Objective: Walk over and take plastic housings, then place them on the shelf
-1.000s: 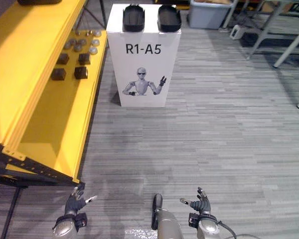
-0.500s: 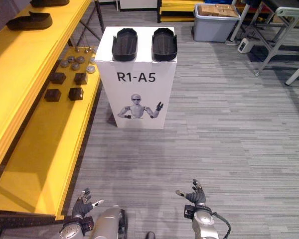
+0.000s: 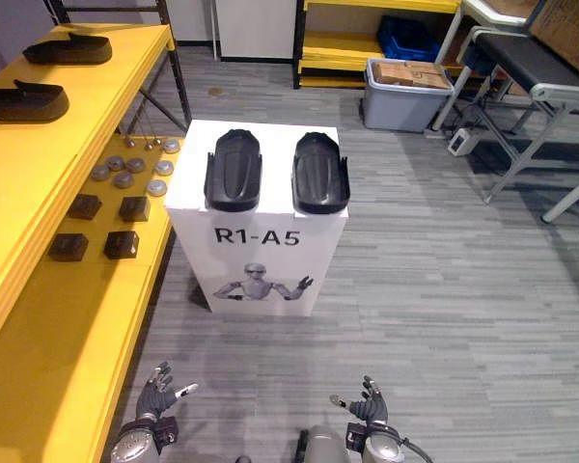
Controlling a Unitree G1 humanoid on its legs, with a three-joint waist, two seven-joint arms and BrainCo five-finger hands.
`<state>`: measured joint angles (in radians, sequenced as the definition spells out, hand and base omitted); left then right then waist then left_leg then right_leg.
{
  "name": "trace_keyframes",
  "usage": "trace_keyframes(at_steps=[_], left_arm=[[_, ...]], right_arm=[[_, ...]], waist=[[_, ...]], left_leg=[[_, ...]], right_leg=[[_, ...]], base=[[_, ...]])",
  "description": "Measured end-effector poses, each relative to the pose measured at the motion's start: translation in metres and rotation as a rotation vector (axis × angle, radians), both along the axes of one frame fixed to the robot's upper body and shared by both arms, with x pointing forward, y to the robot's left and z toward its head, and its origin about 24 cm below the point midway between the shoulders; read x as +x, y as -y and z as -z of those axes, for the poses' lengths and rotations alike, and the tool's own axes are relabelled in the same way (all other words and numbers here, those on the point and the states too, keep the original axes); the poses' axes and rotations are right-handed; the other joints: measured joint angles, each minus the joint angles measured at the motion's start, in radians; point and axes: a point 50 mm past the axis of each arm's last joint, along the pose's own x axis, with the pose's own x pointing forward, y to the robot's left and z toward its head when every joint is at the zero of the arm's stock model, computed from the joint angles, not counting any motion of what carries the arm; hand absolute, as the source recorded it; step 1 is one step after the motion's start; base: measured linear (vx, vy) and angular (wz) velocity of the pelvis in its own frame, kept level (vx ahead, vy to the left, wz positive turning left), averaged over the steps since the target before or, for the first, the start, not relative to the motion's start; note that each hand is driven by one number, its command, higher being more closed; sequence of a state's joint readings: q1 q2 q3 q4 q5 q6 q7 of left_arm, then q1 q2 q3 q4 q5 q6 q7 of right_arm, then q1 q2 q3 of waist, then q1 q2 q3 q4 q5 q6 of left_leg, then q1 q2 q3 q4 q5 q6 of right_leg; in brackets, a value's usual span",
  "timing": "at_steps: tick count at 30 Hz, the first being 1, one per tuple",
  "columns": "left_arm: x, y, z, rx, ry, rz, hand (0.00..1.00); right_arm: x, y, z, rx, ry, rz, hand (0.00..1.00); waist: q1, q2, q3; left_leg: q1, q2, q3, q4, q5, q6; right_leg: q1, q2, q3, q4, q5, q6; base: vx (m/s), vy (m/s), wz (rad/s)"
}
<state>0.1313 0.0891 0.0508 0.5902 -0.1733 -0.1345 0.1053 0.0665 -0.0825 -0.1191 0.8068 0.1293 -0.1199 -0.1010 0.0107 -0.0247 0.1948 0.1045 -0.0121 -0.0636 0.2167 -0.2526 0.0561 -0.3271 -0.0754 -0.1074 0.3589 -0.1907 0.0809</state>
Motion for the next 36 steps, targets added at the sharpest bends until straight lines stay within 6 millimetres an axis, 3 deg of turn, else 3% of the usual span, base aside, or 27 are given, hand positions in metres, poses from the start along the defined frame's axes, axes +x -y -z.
trace_keyframes(at_steps=[1,2,3,4,5,6,7,8,9,11,12,13,14,18,22,25,28,31,32,33,36], left_arm=[[0.001,0.001,0.0,-0.001,0.0,0.002,0.0],[0.0,0.0,0.002,0.002,-0.014,0.003,0.0],[-0.002,0.003,0.006,-0.012,-0.028,-0.006,0.0],[-0.002,0.004,0.006,-0.013,-0.031,-0.004,0.0],[0.0,0.012,0.006,-0.03,-0.028,-0.001,0.0],[0.0,0.018,0.006,-0.05,-0.024,-0.004,0.0],[-0.001,0.023,0.007,-0.067,-0.022,-0.002,0.0],[-0.001,0.025,0.007,-0.073,-0.02,0.001,0.0],[0.001,0.029,0.005,-0.085,-0.007,0.001,0.0],[0.002,0.029,0.004,-0.085,-0.002,0.003,0.0],[0.003,0.03,0.004,-0.086,-0.001,0.005,0.0],[-0.001,0.036,0.007,-0.098,-0.015,0.018,0.0],[-0.002,0.037,0.008,-0.097,-0.024,0.025,0.0],[-0.002,0.026,0.007,-0.059,-0.029,0.038,0.0],[-0.01,0.013,0.009,-0.022,-0.051,0.038,0.0],[-0.015,0.007,0.011,-0.006,-0.067,0.039,0.0],[-0.023,0.004,0.013,-0.005,-0.083,0.043,0.0],[-0.03,0.001,0.015,0.001,-0.1,0.047,0.0],[-0.03,0.0,0.014,0.003,-0.1,0.048,0.0],[-0.031,-0.002,0.015,0.008,-0.103,0.048,0.0],[-0.033,-0.002,0.015,0.007,-0.106,0.048,0.0]], right_arm=[[-0.003,0.001,0.001,-0.002,-0.007,0.003,0.0],[-0.011,0.001,0.005,0.001,-0.034,0.012,0.0],[-0.012,0.005,0.006,0.0,-0.043,0.026,0.0],[-0.008,0.004,0.004,0.004,-0.031,0.035,0.0],[-0.005,0.005,0.001,0.002,-0.013,0.04,0.0],[-0.005,0.006,-0.001,-0.001,0.003,0.043,0.0],[-0.003,0.006,-0.004,0.0,0.022,0.047,0.0],[-0.004,0.006,-0.004,0.006,0.028,0.059,0.0],[0.0,0.006,-0.008,0.013,0.057,0.076,0.0],[0.002,0.007,-0.01,0.02,0.075,0.091,0.0],[0.002,0.011,-0.01,0.02,0.078,0.12,0.0],[-0.005,0.022,-0.01,0.004,0.069,0.159,0.0],[-0.008,0.022,-0.007,0.013,0.055,0.179,0.0],[-0.019,0.021,-0.003,0.016,0.024,0.2,0.0],[-0.016,0.026,-0.005,0.007,0.037,0.228,0.0],[-0.012,0.047,-0.016,-0.036,0.086,0.3,0.0],[0.001,0.075,-0.042,-0.125,0.196,0.327,0.0],[0.023,0.096,-0.085,-0.222,0.377,0.323,0.0],[0.027,0.097,-0.093,-0.236,0.408,0.315,0.0],[0.039,0.096,-0.115,-0.256,0.509,0.294,0.0],[0.054,0.089,-0.139,-0.271,0.616,0.255,0.0]], waist=[[0.001,-0.003,-0.003],[0.0,-0.008,-0.018],[0.01,0.021,-0.032],[0.009,0.022,-0.032],[0.003,0.028,-0.029],[0.004,0.029,-0.027],[0.015,0.028,-0.027],[0.018,0.029,-0.026],[0.023,0.028,-0.03],[0.031,0.032,-0.032],[0.031,0.043,-0.035],[0.028,0.097,-0.049],[0.029,0.088,-0.046],[0.029,0.052,-0.054],[0.028,0.043,-0.055],[0.025,0.029,-0.069],[0.01,0.014,-0.082],[0.001,0.008,-0.092],[0.002,0.007,-0.093],[0.001,0.007,-0.095],[0.002,0.007,-0.111]], left_leg=[[0.009,0.011,-0.012,0.0,-0.014,-0.023],[0.022,0.03,-0.04,0.009,-0.033,-0.054],[-0.001,0.069,-0.046,0.062,-0.038,-0.078],[-0.02,0.071,-0.042,0.109,-0.027,-0.098],[-0.077,0.073,-0.019,0.26,0.016,-0.142],[-0.136,0.08,0.012,0.425,0.083,-0.148],[-0.195,0.117,0.067,0.571,0.056,-0.135],[-0.215,0.135,0.094,0.598,0.026,-0.141],[-0.26,0.16,0.132,0.555,-0.014,-0.149],[-0.291,0.168,0.145,0.412,-0.017,-0.156],[-0.297,0.167,0.136,0.257,0.012,-0.152],[-0.296,0.18,0.083,0.086,0.202,-0.156],[-0.295,0.172,0.086,0.102,0.184,-0.137],[-0.228,0.097,0.133,-0.005,0.207,-0.108],[-0.183,0.081,0.17,-0.06,0.212,-0.101],[-0.183,0.075,0.181,-0.087,0.219,-0.1],[-0.176,0.073,0.199,-0.109,0.221,-0.1],[-0.166,0.071,0.213,-0.129,0.222,-0.097],[-0.164,0.07,0.214,-0.133,0.224,-0.095],[-0.152,0.071,0.221,-0.144,0.226,-0.092],[-0.15,0.071,0.22,-0.149,0.226,-0.092]], right_leg=[[0.002,0.01,0.014,-0.059,0.09,-0.002],[0.041,0.028,0.026,-0.127,0.26,-0.049],[0.053,0.058,0.004,-0.129,0.257,-0.084],[0.061,0.062,-0.001,-0.128,0.247,-0.097],[0.105,0.064,-0.02,-0.149,0.244,-0.102],[0.16,0.063,-0.022,-0.182,0.241,-0.105],[0.24,0.066,-0.021,-0.222,0.239,-0.109],[0.273,0.066,-0.023,-0.236,0.236,-0.112],[0.321,0.062,-0.024,-0.26,0.236,-0.112],[0.343,0.052,-0.016,-0.277,0.234,-0.108],[0.353,0.049,-0.012,-0.279,0.219,-0.087],[0.368,0.076,-0.007,-0.28,0.18,-0.057],[0.378,0.069,0.005,-0.281,0.149,-0.049],[0.379,-0.012,0.045,-0.271,0.118,-0.007],[0.375,-0.03,0.083,-0.277,0.11,0.005],[0.355,-0.03,0.101,-0.282,0.109,0.006],[0.344,-0.03,0.123,-0.287,0.109,0.006],[0.331,-0.03,0.151,-0.287,0.109,0.006],[0.328,-0.029,0.154,-0.287,0.11,0.006],[0.33,-0.028,0.163,-0.286,0.11,0.006],[0.326,-0.026,0.177,-0.284,0.111,0.006]], base=[[0.62,-0.249,0.85],[0.64,-0.287,0.57],[0.64,-0.296,0.47],[0.58,-0.274,0.27],[0.51,-0.23,0.34],[0.57,-0.224,0.32],[0.36,-0.123,0.18],[0.38,-0.07,0.0],[0.33,0.009,-0.11],[0.32,0.069,-0.23],[0.22,0.156,-0.3],[0.24,0.234,-0.29],[0.19,0.214,-0.18],[0.13,0.135,-0.11],[0.04,0.064,-0.28],[0.04,0.031,-0.15],[0.05,0.031,-0.17],[0.06,0.028,-0.23],[0.08,0.023,-0.22],[0.05,0.009,-0.16],[0.05,0.009,-0.09]])
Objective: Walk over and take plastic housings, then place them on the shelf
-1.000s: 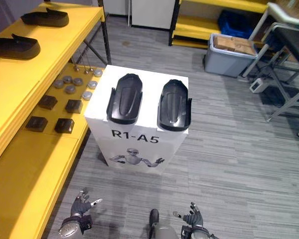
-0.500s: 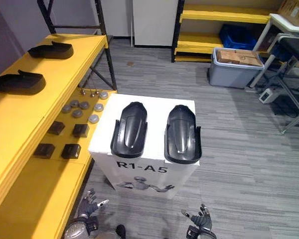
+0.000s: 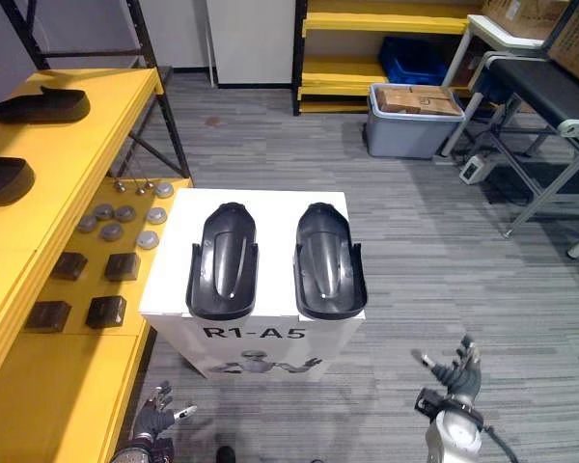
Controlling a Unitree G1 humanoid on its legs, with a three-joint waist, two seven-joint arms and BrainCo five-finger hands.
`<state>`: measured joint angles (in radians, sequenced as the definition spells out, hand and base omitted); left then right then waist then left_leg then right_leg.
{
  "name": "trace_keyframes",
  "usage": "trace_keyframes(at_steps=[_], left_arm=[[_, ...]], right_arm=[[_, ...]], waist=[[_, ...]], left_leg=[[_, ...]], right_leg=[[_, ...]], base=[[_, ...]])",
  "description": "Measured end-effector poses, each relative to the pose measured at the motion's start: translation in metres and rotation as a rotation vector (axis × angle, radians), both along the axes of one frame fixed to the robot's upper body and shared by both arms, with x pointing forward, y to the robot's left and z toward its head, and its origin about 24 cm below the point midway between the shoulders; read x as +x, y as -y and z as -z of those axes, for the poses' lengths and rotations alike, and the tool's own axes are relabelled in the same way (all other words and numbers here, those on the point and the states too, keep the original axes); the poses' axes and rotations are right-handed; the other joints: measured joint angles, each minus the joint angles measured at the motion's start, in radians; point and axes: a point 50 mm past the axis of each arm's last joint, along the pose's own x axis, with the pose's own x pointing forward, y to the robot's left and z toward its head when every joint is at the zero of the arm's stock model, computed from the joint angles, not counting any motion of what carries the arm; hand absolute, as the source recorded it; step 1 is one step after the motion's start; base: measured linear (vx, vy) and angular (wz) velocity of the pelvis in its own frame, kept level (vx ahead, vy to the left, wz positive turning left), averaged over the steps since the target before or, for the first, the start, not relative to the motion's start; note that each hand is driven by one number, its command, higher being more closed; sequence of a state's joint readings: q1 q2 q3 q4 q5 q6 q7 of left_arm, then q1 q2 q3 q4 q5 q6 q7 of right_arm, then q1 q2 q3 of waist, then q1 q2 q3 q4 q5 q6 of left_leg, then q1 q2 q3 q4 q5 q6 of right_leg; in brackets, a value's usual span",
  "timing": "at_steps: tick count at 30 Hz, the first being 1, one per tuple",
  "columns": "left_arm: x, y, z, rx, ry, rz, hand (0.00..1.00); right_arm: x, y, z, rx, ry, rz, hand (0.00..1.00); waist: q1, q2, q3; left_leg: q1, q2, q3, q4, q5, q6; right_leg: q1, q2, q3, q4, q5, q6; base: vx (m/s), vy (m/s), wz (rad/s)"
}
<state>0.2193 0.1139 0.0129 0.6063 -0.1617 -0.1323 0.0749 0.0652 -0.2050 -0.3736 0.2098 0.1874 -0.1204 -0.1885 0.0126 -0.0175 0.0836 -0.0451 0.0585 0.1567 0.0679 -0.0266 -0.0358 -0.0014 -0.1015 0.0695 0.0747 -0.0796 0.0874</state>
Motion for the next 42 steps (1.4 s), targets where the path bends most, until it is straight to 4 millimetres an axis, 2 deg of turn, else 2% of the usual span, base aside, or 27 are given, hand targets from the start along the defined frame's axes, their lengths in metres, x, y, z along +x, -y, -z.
trace_keyframes(at_steps=[2,4,11,15,26,35,36,42], left_arm=[[-0.001,0.0,0.0,-0.001,-0.003,0.001,0.0],[-0.005,0.002,0.002,-0.003,-0.012,0.006,0.0],[-0.01,0.01,0.005,-0.022,-0.03,0.055,0.0],[-0.01,0.011,0.005,-0.022,-0.031,0.056,0.0],[-0.016,0.017,0.008,-0.035,-0.048,0.061,0.0],[-0.017,0.022,0.009,-0.045,-0.054,0.078,0.0],[-0.016,0.023,0.009,-0.047,-0.054,0.085,0.0],[-0.012,0.026,0.008,-0.056,-0.043,0.114,0.0]], right_arm=[[0.015,-0.011,-0.02,-0.054,0.074,-0.061,0.0],[0.024,-0.019,-0.028,-0.082,0.097,-0.107,0.0],[0.048,-0.049,-0.034,-0.152,0.098,-0.246,0.0],[0.056,-0.053,-0.026,-0.197,0.032,-0.258,0.0],[0.065,-0.049,0.002,-0.223,-0.17,-0.18,0.0],[0.084,-0.057,0.017,-0.102,-0.238,-0.205,0.0],[0.088,-0.057,0.018,-0.086,-0.242,-0.224,1.0],[0.094,-0.053,0.019,-0.025,-0.248,-0.275,1.0]], waist=[[0.0,-0.001,-0.003],[0.002,0.0,-0.006],[0.005,0.0,-0.008],[0.003,-0.001,-0.008],[0.017,0.006,-0.003],[0.016,0.006,0.014],[0.016,0.007,0.019],[0.018,0.008,0.027]], left_leg=[[0.005,0.001,-0.001,-0.004,0.0,0.001],[0.01,0.001,-0.001,-0.009,0.001,0.001],[0.028,-0.008,-0.024,-0.084,0.055,0.006],[0.039,-0.014,-0.052,-0.154,0.109,0.005],[0.028,-0.016,-0.085,-0.159,0.122,-0.001],[0.025,-0.017,-0.102,-0.159,0.124,0.002],[0.028,-0.017,-0.102,-0.159,0.123,0.001],[0.032,-0.016,-0.099,-0.16,0.119,-0.006]], right_leg=[[0.002,0.002,0.001,0.002,0.002,-0.001],[0.004,0.002,0.001,0.003,0.003,-0.001],[-0.001,0.002,-0.004,0.003,0.013,-0.004],[-0.007,0.002,-0.032,0.002,0.013,-0.004],[0.003,0.0,-0.057,-0.017,0.013,-0.003],[0.025,0.0,-0.079,-0.041,0.013,-0.004],[0.029,-0.001,-0.08,-0.045,0.013,-0.004],[0.036,0.001,-0.08,-0.05,0.012,-0.005]], base=[[0.02,0.004,-0.01],[0.0,0.0,0.0],[-0.02,0.002,0.09],[-0.05,-0.006,0.17],[-0.04,0.001,0.09],[0.04,-0.001,0.06],[0.0,0.0,0.0],[0.0,0.0,0.0]])
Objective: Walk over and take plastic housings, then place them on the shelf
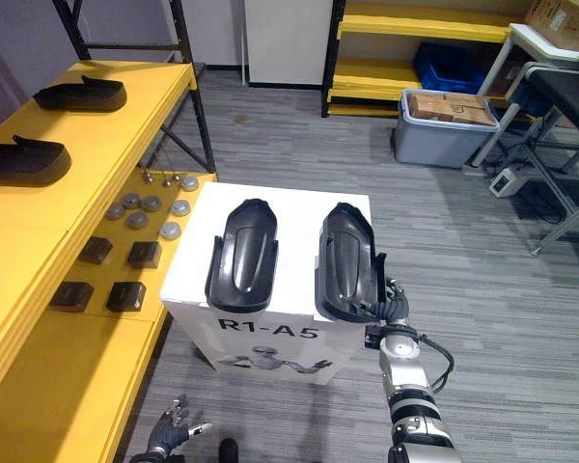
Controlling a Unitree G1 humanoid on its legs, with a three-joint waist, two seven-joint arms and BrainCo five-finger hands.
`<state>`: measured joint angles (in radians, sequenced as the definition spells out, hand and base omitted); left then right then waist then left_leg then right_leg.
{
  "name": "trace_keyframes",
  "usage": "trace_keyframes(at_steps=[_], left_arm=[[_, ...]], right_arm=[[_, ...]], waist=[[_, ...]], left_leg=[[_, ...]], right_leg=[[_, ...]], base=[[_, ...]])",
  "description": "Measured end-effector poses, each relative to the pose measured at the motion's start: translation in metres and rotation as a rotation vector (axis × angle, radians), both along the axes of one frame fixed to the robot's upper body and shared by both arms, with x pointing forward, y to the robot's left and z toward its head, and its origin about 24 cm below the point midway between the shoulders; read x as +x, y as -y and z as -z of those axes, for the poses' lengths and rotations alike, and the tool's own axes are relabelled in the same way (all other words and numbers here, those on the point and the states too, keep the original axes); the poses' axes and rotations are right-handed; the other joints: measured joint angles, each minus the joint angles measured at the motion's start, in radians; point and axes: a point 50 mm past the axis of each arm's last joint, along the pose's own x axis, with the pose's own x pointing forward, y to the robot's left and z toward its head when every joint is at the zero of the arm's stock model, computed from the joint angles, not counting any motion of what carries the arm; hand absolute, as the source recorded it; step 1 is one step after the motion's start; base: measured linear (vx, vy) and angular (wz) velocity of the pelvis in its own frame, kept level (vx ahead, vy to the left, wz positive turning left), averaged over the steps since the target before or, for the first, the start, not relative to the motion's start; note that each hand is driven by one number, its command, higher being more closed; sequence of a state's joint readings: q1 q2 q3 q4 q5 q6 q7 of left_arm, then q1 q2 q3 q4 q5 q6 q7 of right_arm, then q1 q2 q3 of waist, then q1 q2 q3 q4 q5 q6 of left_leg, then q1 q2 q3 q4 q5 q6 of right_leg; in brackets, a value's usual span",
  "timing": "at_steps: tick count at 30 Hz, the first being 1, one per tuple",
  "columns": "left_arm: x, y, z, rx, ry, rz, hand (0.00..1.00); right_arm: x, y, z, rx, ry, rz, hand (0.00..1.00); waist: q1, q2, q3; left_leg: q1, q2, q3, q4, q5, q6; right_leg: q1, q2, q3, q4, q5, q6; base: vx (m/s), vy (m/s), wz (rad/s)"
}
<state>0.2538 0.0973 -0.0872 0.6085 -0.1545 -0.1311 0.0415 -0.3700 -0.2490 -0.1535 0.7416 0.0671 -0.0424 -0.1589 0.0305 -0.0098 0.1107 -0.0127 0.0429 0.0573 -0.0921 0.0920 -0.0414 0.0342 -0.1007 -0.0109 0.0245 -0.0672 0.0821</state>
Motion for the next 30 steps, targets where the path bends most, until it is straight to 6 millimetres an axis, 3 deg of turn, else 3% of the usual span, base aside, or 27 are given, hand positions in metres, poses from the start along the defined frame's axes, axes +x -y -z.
trace_keyframes(at_steps=[5,16,22,30], left_arm=[[0.003,-0.001,-0.001,0.003,0.009,0.007,0.0],[0.01,-0.004,-0.005,0.002,0.033,-0.003,0.0],[0.029,-0.012,-0.035,0.007,0.202,-0.054,0.0],[0.06,-0.002,-0.092,-0.024,0.497,-0.109,0.0]], right_arm=[[-0.002,0.01,0.002,0.057,-0.001,0.037,1.0],[-0.004,0.002,0.004,0.069,0.003,-0.024,1.0],[-0.019,0.003,-0.008,0.062,0.112,0.041,1.0],[-0.032,0.013,-0.052,-0.08,0.319,0.198,1.0]], waist=[[0.0,0.0,0.0],[0.004,-0.002,0.001],[0.01,-0.003,0.002],[0.003,-0.004,0.0]], left_leg=[[0.002,0.004,0.003,0.0,-0.002,-0.003],[0.03,0.013,0.008,0.0,-0.012,-0.014],[0.022,0.011,0.0,0.001,-0.014,-0.014],[0.009,0.011,-0.002,0.005,-0.011,-0.01]], right_leg=[[0.001,0.003,0.001,0.0,-0.001,-0.002],[0.03,0.012,0.001,-0.006,-0.005,-0.007],[0.028,0.009,-0.002,-0.011,-0.005,-0.006],[0.016,0.01,0.001,0.002,-0.004,-0.006]], base=[[0.0,0.0,-0.01],[0.0,0.0,0.0],[0.0,0.003,0.03],[0.0,0.0,0.0]])
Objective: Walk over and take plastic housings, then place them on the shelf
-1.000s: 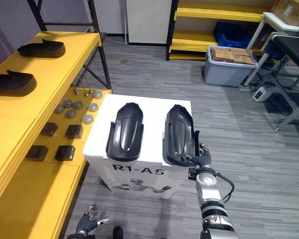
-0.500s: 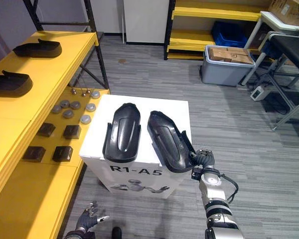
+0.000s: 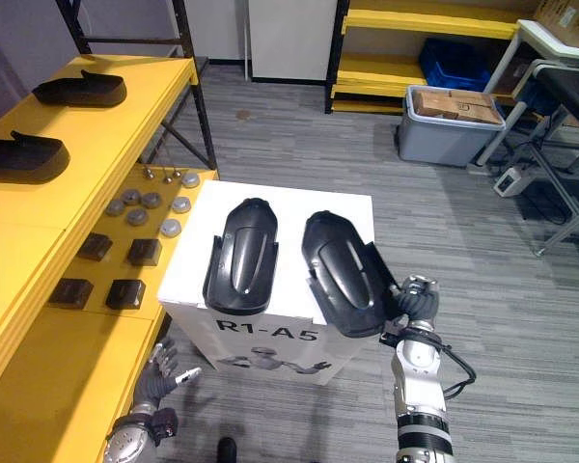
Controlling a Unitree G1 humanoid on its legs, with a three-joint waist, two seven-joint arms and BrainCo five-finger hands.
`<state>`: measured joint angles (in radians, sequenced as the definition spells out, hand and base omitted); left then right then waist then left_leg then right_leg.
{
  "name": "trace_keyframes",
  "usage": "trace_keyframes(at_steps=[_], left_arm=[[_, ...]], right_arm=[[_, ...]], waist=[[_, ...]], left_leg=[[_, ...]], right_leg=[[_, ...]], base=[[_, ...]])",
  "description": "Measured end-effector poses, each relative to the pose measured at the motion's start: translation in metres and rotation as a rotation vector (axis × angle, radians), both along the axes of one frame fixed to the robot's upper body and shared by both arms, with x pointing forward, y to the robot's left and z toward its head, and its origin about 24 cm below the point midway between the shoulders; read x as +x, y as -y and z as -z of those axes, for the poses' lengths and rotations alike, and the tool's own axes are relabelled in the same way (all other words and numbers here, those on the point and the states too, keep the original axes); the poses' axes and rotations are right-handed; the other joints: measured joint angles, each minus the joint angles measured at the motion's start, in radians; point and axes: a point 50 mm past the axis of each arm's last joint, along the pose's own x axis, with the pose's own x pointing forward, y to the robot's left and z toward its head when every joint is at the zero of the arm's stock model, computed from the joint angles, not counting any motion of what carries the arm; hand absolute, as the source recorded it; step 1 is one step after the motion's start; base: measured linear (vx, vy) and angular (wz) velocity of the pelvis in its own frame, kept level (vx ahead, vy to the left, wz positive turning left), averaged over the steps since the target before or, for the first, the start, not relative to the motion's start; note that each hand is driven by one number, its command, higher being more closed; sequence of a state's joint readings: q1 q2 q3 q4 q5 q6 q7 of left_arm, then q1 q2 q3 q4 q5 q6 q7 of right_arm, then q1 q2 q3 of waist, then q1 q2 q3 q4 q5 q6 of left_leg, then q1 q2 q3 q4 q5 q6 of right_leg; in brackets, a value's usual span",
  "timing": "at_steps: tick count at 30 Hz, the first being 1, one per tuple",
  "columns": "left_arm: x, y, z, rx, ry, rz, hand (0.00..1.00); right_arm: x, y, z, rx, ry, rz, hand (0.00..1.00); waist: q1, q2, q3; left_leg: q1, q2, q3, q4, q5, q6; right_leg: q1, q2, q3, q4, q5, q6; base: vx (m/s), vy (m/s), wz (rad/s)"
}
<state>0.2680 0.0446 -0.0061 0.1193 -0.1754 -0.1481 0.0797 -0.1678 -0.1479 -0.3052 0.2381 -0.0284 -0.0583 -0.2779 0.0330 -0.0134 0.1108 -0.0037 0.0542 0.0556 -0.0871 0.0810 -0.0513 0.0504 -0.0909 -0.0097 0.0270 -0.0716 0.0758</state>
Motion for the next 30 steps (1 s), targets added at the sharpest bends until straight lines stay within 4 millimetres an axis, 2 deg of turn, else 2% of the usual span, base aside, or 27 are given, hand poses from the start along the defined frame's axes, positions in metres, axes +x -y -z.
trace_keyframes(at_steps=[5,7,10,15,18,23,30], left_arm=[[0.011,0.004,-0.038,-0.022,0.188,-0.006,0.0],[0.019,0.013,-0.056,-0.041,0.276,0.009,0.0],[0.027,0.026,-0.07,-0.066,0.342,0.055,0.0],[0.041,0.055,-0.087,-0.115,0.42,0.167,0.0],[0.045,0.068,-0.093,-0.132,0.442,0.216,0.0],[0.055,0.085,-0.092,-0.17,0.43,0.277,0.0],[0.069,0.106,-0.092,-0.25,0.396,0.353,0.0]], right_arm=[[-0.005,-0.01,-0.013,-0.006,0.076,0.03,1.0],[-0.007,-0.015,-0.027,-0.007,0.145,0.04,1.0],[-0.007,-0.021,-0.039,-0.04,0.201,0.023,1.0],[-0.004,-0.044,-0.051,-0.05,0.266,-0.074,1.0],[-0.003,-0.057,-0.055,-0.032,0.294,-0.114,1.0],[-0.001,-0.073,-0.058,-0.031,0.316,-0.191,1.0],[-0.001,-0.113,-0.074,-0.04,0.394,-0.389,1.0]], waist=[[-0.018,0.001,-0.001],[-0.018,0.004,-0.002],[-0.019,0.004,-0.004],[-0.02,0.016,-0.019],[-0.02,0.027,-0.034],[-0.02,0.028,-0.054],[-0.024,0.026,-0.073]], left_leg=[[0.002,0.0,0.0,0.0,0.0,0.0],[0.002,0.0,0.002,0.0,0.002,0.002],[0.003,-0.001,0.002,0.0,0.005,0.005],[0.005,-0.001,0.002,0.0,0.011,0.005],[0.006,-0.001,0.002,-0.001,0.014,0.005],[0.007,0.0,0.002,-0.001,0.018,0.005],[0.009,0.0,0.019,-0.001,0.02,0.006]], right_leg=[[-0.003,0.0,0.001,0.009,0.0,0.0],[-0.011,0.0,0.004,0.021,0.0,0.001],[-0.015,-0.001,0.004,0.026,0.0,0.001],[-0.016,-0.001,0.003,0.026,-0.001,0.001],[-0.016,-0.001,0.004,0.026,-0.001,0.001],[-0.017,0.001,0.006,0.031,0.0,0.001],[-0.025,0.001,0.025,0.034,0.003,0.005]], base=[[0.0,0.001,-0.01],[-0.03,0.009,-0.04],[-0.02,0.006,0.0],[-0.03,0.005,0.0],[-0.01,0.002,0.0],[0.0,0.001,-0.01],[-0.02,0.011,-0.07]])
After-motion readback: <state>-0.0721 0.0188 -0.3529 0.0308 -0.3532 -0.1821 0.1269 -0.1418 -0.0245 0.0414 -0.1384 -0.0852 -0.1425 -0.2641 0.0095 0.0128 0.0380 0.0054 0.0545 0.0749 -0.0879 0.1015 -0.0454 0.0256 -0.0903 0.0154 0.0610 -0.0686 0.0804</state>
